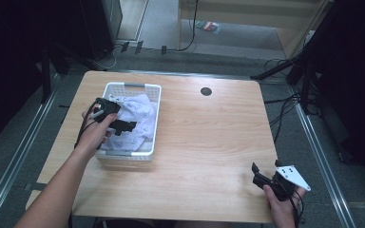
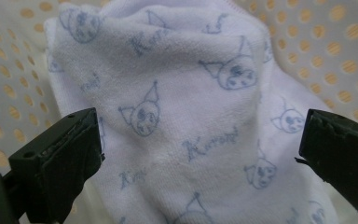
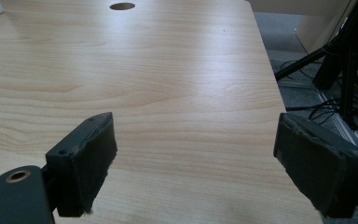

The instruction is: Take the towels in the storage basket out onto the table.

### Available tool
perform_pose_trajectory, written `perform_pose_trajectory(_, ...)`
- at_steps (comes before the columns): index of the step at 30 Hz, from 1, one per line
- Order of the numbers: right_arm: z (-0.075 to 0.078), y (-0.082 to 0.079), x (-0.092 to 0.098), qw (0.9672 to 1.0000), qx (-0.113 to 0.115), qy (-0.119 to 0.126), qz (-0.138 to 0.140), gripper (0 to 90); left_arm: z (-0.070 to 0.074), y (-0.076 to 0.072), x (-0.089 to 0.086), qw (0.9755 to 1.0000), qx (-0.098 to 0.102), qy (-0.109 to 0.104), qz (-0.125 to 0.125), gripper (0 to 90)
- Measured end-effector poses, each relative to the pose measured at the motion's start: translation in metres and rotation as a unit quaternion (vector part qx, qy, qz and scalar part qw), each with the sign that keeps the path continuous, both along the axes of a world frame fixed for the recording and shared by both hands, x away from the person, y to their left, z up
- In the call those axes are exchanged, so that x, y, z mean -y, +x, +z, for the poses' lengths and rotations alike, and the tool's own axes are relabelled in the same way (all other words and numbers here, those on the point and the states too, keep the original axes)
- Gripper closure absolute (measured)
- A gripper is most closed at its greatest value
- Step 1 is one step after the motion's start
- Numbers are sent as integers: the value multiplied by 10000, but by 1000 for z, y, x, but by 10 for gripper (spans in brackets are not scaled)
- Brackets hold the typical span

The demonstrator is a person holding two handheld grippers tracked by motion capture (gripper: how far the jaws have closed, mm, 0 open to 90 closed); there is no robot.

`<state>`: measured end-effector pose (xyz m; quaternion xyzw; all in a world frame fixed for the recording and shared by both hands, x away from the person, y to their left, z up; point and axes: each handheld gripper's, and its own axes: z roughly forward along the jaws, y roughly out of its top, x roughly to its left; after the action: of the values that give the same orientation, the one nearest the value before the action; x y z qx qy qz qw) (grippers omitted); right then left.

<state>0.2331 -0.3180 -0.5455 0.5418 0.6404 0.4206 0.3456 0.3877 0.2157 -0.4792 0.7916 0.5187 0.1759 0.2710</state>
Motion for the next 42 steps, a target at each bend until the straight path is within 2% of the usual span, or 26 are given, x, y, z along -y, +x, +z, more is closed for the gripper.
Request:
perform_pose_trajectory(4,0,0,0,10000,-8,-7,3,133,-7,6,0,9994,-287,-159,-96,0)
perform_pose_trajectory(8,0,0,0,10000,1,-29,17,133,-14,10,1,9990,-435,-54,-94,0)
perform_pose_trajectory(11,0,0,0,10000,-3,-21,15,134,-16,14,0,9993,-363,-91,-38,0)
perform_pose_trajectory(14,0,0,0,10000,-5,-16,16,134,-19,16,4,9993,-352,-47,-101,0)
perform_pose_trajectory(17,0,0,0,10000,2,-24,20,134,-27,17,12,9987,-416,265,-136,0)
perform_pose_trajectory(18,0,0,0,10000,-1,-14,20,134,-29,18,13,9985,-441,295,-122,0)
perform_pose_trajectory(23,0,0,0,10000,7,-16,21,134,-38,20,14,9985,-508,192,54,0)
perform_pose_trajectory(26,0,0,0,10000,-2,-14,24,134,-43,18,15,9991,-376,201,-42,0)
perform_pose_trajectory(30,0,0,0,10000,1,-33,31,134,-46,17,20,9991,-236,341,-91,0)
perform_pose_trajectory(33,0,0,0,10000,-1,-38,34,134,-48,17,21,9991,-240,310,-143,0)
perform_pose_trajectory(37,0,1,-1,10000,-6,-50,58,134,-52,18,19,9992,-345,155,-145,0)
perform_pose_trajectory(42,0,1,-1,9999,-23,-40,95,135,-52,20,20,9983,-532,170,-152,2)
